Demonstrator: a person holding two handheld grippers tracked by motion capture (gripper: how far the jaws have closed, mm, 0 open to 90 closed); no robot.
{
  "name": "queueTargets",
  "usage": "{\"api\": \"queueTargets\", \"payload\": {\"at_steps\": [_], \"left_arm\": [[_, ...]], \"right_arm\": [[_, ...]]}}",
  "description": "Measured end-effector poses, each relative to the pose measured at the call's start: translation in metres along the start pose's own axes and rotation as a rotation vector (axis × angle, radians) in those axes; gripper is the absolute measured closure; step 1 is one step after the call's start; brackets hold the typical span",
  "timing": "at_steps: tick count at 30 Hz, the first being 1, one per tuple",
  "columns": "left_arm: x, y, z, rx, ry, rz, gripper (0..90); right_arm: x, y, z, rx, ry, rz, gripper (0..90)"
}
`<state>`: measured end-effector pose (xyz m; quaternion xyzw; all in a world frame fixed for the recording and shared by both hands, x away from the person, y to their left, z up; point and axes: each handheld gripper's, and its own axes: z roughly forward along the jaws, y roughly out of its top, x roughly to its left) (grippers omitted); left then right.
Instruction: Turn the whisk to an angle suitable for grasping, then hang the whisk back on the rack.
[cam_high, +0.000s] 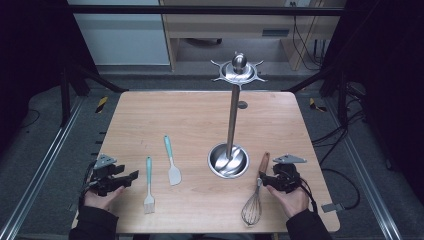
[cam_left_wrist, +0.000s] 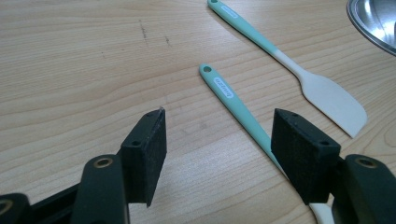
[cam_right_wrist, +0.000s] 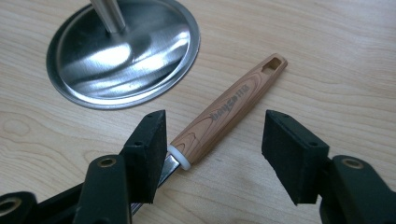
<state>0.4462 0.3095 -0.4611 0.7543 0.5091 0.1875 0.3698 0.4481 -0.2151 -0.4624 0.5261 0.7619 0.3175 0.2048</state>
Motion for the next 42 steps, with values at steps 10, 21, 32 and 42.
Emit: {"api": "queueTargets", "payload": {"at_steps": [10,21,32,42], "left_arm": [[0.0,0.001,0.002,0.007,-0.005,0.0,35.4],[0.0,0.001,0.002,0.017,-0.002,0.005,35.3],[-0.001,0.001,0.004,0.024,0.0,0.008,35.3],[-0.001,0.002,0.004,0.022,-0.002,0.012,35.3]], "right_arm": [[0.006,0.004,0.014,0.082,-0.014,0.011,43.8],[0.012,0.007,0.031,0.175,-0.022,0.059,48.4],[0.009,0.009,0.034,0.21,-0.02,0.121,47.5],[0.005,0.009,0.033,0.244,-0.06,0.099,66.0]]}}
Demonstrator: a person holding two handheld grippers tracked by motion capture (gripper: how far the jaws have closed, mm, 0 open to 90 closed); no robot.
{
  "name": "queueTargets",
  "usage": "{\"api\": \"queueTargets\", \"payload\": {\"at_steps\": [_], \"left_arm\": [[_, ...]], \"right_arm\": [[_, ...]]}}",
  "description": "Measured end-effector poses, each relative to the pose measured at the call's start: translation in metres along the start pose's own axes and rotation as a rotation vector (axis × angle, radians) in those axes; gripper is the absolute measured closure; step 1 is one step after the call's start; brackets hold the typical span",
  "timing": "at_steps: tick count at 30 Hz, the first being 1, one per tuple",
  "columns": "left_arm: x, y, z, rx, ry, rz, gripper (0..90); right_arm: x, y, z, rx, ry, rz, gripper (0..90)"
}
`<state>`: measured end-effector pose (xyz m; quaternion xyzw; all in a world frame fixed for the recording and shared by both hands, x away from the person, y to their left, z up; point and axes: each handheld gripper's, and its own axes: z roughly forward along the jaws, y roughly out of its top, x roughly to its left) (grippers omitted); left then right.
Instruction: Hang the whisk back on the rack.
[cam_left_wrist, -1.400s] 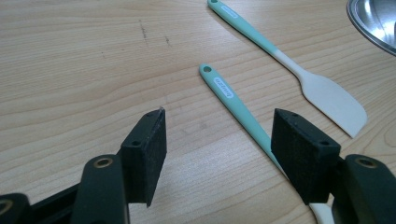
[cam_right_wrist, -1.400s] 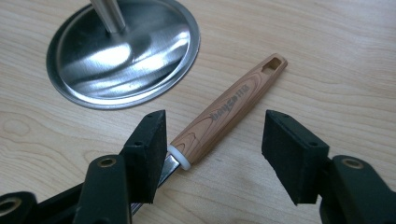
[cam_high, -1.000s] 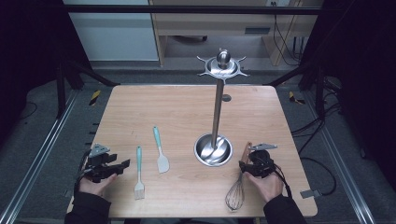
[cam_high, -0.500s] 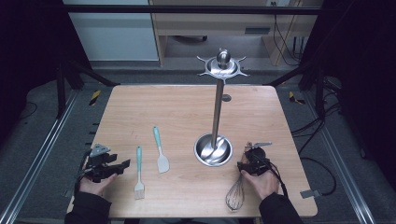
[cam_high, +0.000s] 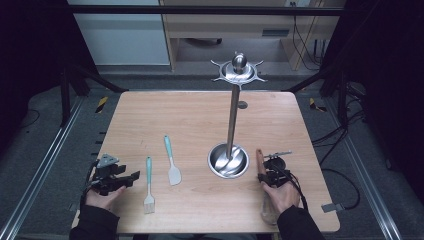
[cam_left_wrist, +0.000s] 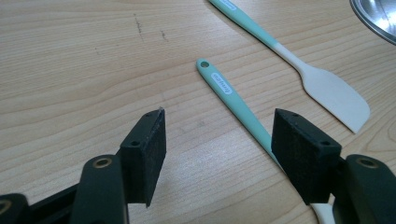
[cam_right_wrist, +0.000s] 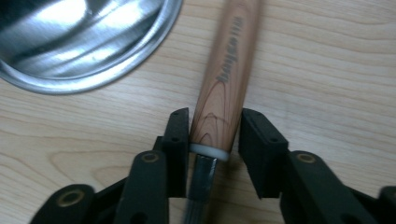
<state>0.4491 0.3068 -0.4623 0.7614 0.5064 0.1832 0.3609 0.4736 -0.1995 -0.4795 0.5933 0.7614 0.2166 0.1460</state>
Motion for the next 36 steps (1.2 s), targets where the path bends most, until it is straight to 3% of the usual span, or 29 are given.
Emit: {"api": "queueTargets", "payload": {"at_steps": [11,12,18,26,32,36], "left_arm": [[-0.001,0.0,0.0,0.0,-0.007,0.001,35.3],[0.0,0.0,0.0,0.0,-0.007,0.001,35.3],[0.0,0.0,0.0,0.004,-0.01,0.001,35.3],[0.001,0.0,0.001,0.01,-0.013,-0.001,35.3],[0.0,0.0,0.001,0.014,-0.013,0.003,35.3],[0.0,0.0,0.002,0.017,-0.014,0.001,35.0]], "right_arm": [[-0.008,0.001,-0.003,0.042,-0.02,-0.058,67.4],[-0.009,0.001,-0.004,0.051,-0.01,-0.056,58.2],[-0.014,0.008,-0.013,0.055,-0.023,-0.08,53.7],[-0.016,0.02,-0.011,0.113,0.023,-0.095,57.6],[-0.012,0.023,-0.001,0.137,0.006,-0.104,60.5],[-0.01,0.021,0.004,0.134,-0.005,-0.082,66.3]]}}
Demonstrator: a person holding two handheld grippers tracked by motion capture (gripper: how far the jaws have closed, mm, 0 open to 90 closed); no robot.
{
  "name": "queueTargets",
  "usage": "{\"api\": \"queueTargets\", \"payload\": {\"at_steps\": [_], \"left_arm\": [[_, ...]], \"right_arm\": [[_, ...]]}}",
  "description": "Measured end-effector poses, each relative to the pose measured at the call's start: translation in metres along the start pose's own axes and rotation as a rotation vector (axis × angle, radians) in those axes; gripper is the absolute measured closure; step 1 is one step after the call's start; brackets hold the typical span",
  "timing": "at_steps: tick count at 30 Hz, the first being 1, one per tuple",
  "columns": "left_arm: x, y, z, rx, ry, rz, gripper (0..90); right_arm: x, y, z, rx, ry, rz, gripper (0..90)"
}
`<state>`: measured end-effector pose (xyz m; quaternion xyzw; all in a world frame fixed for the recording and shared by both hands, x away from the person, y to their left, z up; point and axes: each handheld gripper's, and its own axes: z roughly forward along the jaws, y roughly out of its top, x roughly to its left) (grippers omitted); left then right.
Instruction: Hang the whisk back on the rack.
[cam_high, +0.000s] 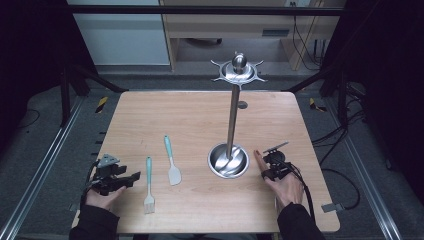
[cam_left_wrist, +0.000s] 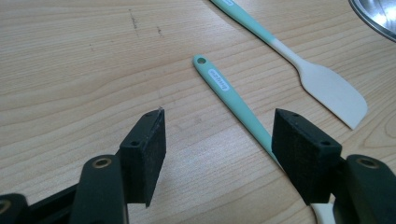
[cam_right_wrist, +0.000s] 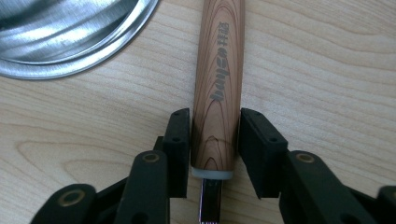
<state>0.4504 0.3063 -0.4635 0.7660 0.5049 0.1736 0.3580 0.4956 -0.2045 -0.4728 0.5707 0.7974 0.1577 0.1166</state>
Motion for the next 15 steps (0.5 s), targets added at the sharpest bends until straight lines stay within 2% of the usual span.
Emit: {"api": "queueTargets", "payload": {"at_steps": [4,11,14,15], "left_arm": [[0.0,0.0,0.0,0.004,-0.001,0.004,34.9],[-0.001,0.0,0.001,0.008,-0.007,0.0,34.8],[-0.001,0.0,0.0,0.009,-0.009,0.004,34.8],[-0.001,0.001,0.0,0.012,-0.01,0.005,34.8]], "right_arm": [[-0.001,-0.001,0.0,-0.011,0.009,0.033,68.0],[-0.001,-0.002,-0.001,-0.018,0.004,0.043,68.8],[-0.002,-0.003,-0.007,-0.05,0.019,0.054,68.9],[-0.003,-0.004,-0.016,-0.1,0.029,0.055,68.9]]}}
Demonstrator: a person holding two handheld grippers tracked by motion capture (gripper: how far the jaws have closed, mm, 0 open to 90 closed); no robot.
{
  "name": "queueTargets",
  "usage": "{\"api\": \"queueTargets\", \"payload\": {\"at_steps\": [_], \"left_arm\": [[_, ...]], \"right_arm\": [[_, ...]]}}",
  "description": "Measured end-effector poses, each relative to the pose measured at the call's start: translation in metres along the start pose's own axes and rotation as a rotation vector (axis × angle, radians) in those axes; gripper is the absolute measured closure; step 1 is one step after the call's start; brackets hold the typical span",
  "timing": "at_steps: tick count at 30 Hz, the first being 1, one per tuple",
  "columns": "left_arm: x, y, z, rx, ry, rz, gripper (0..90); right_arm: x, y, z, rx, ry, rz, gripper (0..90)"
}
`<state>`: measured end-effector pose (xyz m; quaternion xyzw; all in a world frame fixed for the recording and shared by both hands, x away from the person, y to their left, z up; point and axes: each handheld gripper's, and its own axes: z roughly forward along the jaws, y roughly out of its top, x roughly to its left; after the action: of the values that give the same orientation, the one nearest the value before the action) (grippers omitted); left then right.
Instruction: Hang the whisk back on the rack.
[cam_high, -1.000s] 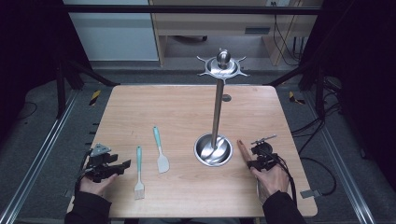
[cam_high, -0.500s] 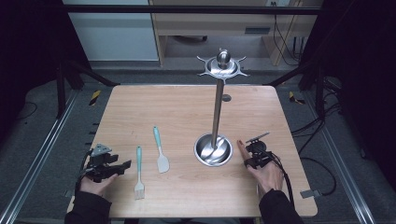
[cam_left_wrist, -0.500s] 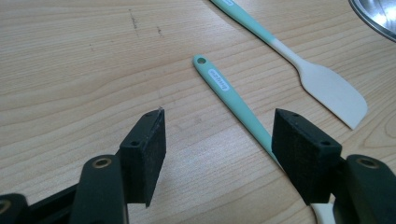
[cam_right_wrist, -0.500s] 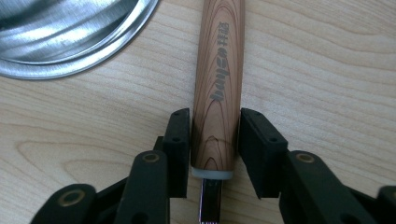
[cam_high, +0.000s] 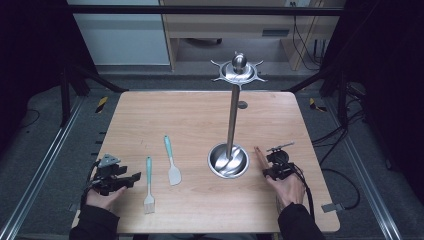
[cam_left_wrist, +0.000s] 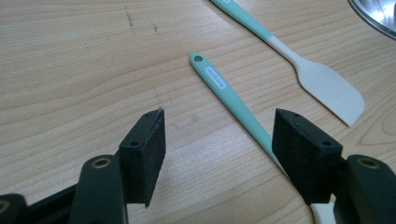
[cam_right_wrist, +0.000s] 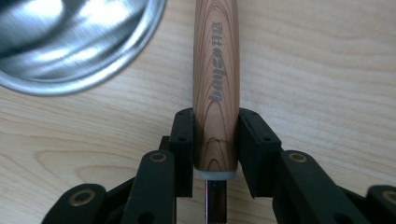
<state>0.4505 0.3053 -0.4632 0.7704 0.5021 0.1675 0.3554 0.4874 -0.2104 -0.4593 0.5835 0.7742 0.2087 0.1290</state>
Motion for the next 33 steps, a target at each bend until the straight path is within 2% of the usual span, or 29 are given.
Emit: {"api": "queueTargets", "payload": {"at_steps": [1,5,13,14,15,17,18,19,23,29,31,33], "left_arm": [[0.0,0.0,0.0,-0.002,0.0,0.0,34.8],[0.0,0.0,0.0,-0.001,-0.001,0.001,34.7],[0.0,0.0,0.0,-0.001,-0.003,-0.003,34.7],[0.0,0.0,0.0,-0.001,-0.003,-0.003,34.7],[0.0,0.0,0.0,-0.001,-0.003,-0.003,34.7],[0.0,0.0,0.0,-0.002,-0.004,-0.004,34.7],[0.0,0.0,0.0,-0.003,-0.004,-0.005,34.8],[0.0,0.0,0.0,-0.003,-0.004,-0.005,34.8],[0.0,0.0,0.0,-0.003,-0.005,-0.004,34.8],[0.0,0.0,0.0,-0.005,-0.004,-0.006,34.8],[0.0,0.0,0.0,-0.006,-0.003,-0.006,34.8],[0.0,0.0,0.0,-0.006,-0.003,-0.006,34.8]], "right_arm": [[0.0,0.0,0.0,0.0,0.0,0.0,68.9],[-0.001,-0.001,-0.017,-0.096,0.035,0.009,68.9],[-0.005,-0.003,-0.053,-0.309,0.073,-0.01,69.1],[-0.006,-0.003,-0.06,-0.351,0.085,-0.015,69.1],[-0.006,-0.003,-0.06,-0.351,0.085,-0.015,69.1],[-0.007,-0.004,-0.067,-0.396,0.1,-0.016,69.1],[-0.009,-0.006,-0.074,-0.454,0.118,-0.026,69.1],[-0.009,-0.006,-0.074,-0.454,0.118,-0.026,69.1],[-0.012,-0.01,-0.087,-0.574,0.15,-0.022,69.1],[-0.014,-0.014,-0.104,-0.718,0.17,-0.046,69.1],[-0.014,-0.014,-0.105,-0.727,0.173,-0.048,69.1],[-0.013,-0.015,-0.109,-0.763,0.187,-0.059,69.1]]}}
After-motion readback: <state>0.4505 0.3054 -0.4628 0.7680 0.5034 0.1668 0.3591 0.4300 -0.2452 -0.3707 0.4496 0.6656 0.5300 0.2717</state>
